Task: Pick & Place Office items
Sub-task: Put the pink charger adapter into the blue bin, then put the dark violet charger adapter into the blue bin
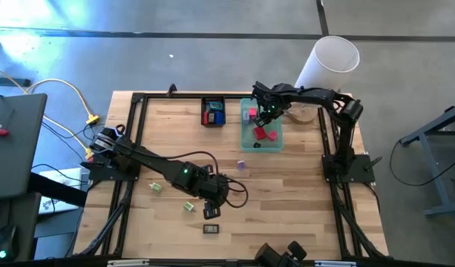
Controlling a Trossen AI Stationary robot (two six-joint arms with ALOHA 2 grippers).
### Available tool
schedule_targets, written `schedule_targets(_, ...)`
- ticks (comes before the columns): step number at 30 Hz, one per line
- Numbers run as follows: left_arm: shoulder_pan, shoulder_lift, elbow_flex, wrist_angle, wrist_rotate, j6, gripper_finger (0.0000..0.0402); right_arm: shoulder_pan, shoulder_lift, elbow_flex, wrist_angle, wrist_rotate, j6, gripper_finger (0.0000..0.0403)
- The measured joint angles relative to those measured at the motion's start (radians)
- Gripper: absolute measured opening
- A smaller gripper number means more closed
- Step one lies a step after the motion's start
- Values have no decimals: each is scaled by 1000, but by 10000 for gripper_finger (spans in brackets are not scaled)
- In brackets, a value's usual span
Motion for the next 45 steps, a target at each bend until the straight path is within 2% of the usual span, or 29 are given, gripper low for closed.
schedule_targets(19,0,0,0,0,0,-17,242,-4,-19,2,-8,2,-33,202)
schedule_targets(24,0,0,0,0,3,-27,242,2,-104,2,-12,9,-33,198)
schedule_targets(31,0,0,0,-3,34,-48,242,39,-286,2,-68,5,-4,197)
schedule_targets(37,-3,0,0,-42,44,-81,242,149,-460,0,-150,2,87,197)
schedule_targets(45,-10,0,0,-132,47,-138,242,441,-607,-84,-169,30,284,197)
